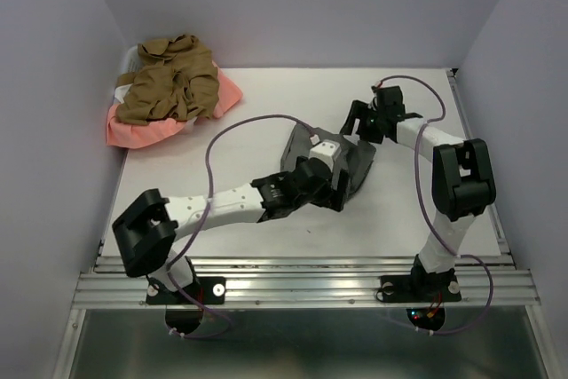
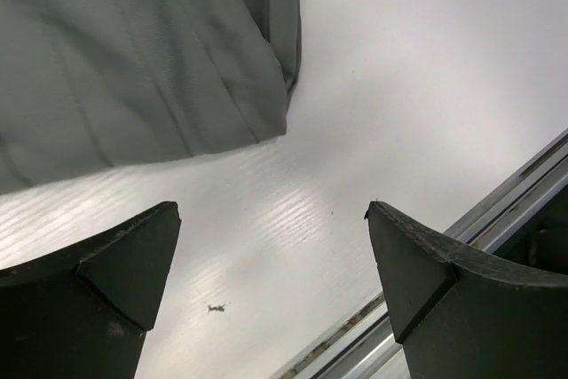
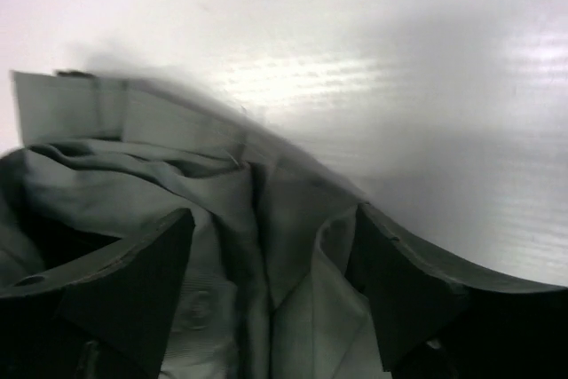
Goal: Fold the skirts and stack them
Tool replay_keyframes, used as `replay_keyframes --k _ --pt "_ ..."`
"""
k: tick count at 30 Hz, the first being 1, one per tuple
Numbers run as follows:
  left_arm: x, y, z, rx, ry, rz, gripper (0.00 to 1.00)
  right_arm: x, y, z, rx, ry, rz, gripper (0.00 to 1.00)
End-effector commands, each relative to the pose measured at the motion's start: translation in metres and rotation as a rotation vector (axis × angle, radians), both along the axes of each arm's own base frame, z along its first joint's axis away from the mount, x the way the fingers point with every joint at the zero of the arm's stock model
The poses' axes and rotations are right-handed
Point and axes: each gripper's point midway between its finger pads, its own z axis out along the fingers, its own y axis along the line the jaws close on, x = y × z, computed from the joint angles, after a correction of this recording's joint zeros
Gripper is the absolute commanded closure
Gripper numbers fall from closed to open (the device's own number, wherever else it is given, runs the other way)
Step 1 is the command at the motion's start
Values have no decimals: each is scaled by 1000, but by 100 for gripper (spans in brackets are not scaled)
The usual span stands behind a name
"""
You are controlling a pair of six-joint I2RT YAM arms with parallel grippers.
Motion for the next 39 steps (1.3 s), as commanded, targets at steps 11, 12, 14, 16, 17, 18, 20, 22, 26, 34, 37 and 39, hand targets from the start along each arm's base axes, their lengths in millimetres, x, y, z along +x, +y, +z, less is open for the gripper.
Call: replay_keyframes --k 11,12,14,16,17,18,20,22,26,34,37,39 --pt "34 168 89 -106 -116 576 1 -16 30 138 -125 -215 123 0" --pt "34 175 90 -118 -116 590 1 -28 54 136 -129 -215 175 0" --pt "33 194 90 -144 -113 635 1 -48 91 126 -160 -206 244 0" --pt "31 202 91 -160 -115 648 1 -58 113 118 -178 -193 272 0" --pt "29 207 95 -179 -123 653 1 -62 124 114 -170 -178 278 0" --pt "28 212 91 -178 -120 665 1 -69 139 96 -175 -139 305 0" --pt "25 217 90 -190 -121 674 1 -67 145 71 -202 -80 265 0" --pt "24 219 89 -194 -120 679 1 -69 143 52 -238 -24 227 0" --pt "24 221 82 -180 -111 681 1 -81 121 18 -300 69 116 0" --pt "28 215 73 -157 -97 674 1 -130 51 -14 -390 167 55 0" --pt "29 211 70 -163 -91 664 1 -141 39 -15 -396 163 104 0" --pt "31 207 71 -173 -90 654 1 -142 54 -6 -343 82 260 0"
